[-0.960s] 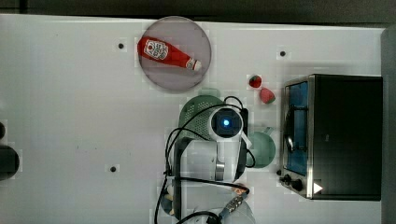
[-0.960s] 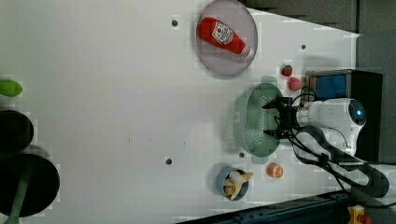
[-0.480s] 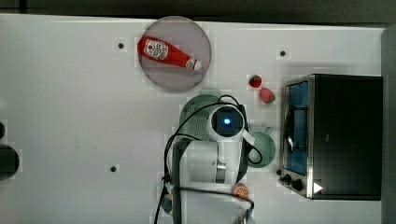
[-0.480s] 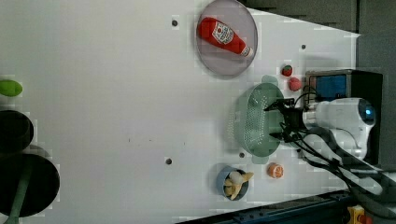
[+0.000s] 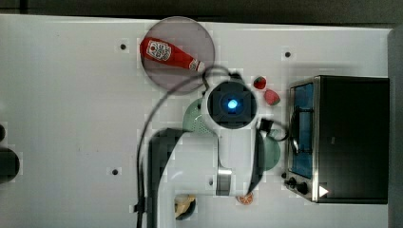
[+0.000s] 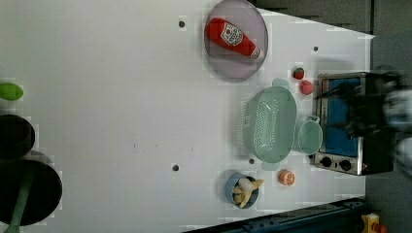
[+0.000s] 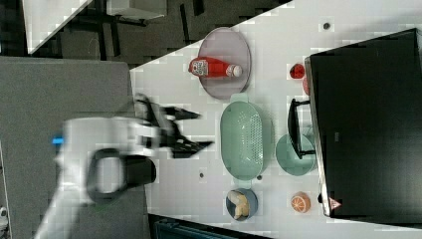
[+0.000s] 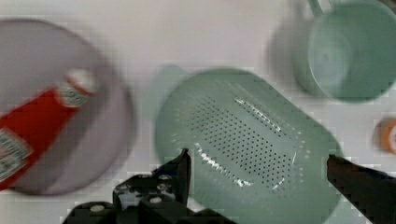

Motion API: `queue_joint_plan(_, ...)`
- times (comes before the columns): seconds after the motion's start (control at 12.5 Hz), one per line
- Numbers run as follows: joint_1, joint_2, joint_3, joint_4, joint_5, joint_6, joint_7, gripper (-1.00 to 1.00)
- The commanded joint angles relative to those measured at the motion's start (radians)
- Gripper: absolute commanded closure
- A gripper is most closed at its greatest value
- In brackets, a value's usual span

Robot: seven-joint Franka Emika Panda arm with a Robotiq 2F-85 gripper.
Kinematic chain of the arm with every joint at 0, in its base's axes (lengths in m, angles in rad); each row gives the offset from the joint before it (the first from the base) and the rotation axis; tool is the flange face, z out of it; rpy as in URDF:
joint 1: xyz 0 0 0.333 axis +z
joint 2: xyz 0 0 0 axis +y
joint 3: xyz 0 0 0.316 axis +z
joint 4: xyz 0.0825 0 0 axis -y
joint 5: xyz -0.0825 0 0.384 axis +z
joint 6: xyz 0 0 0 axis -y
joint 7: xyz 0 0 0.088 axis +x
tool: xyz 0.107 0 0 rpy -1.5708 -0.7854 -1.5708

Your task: Drag strainer left to right.

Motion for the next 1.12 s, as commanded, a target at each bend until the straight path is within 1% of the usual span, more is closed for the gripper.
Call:
queue_joint_plan(0.08,-0.009,-0.106,-0.022,0.119,-0.006,-0.214,-0.211,-1.0)
queue_joint_plan(0.4,-0.008,-0.138,-0.014,0.298,0.008,-0.491,-0.217,-1.0)
queue_joint_plan(0.56,-0.008,-0.14,-0.015,0.343,0.01,-0.518,-0.225,-1.0)
queue_joint_plan(1.12,-0.007,-0.132,-0.013,0.344,0.01,-0.545,-0.227,-1.0)
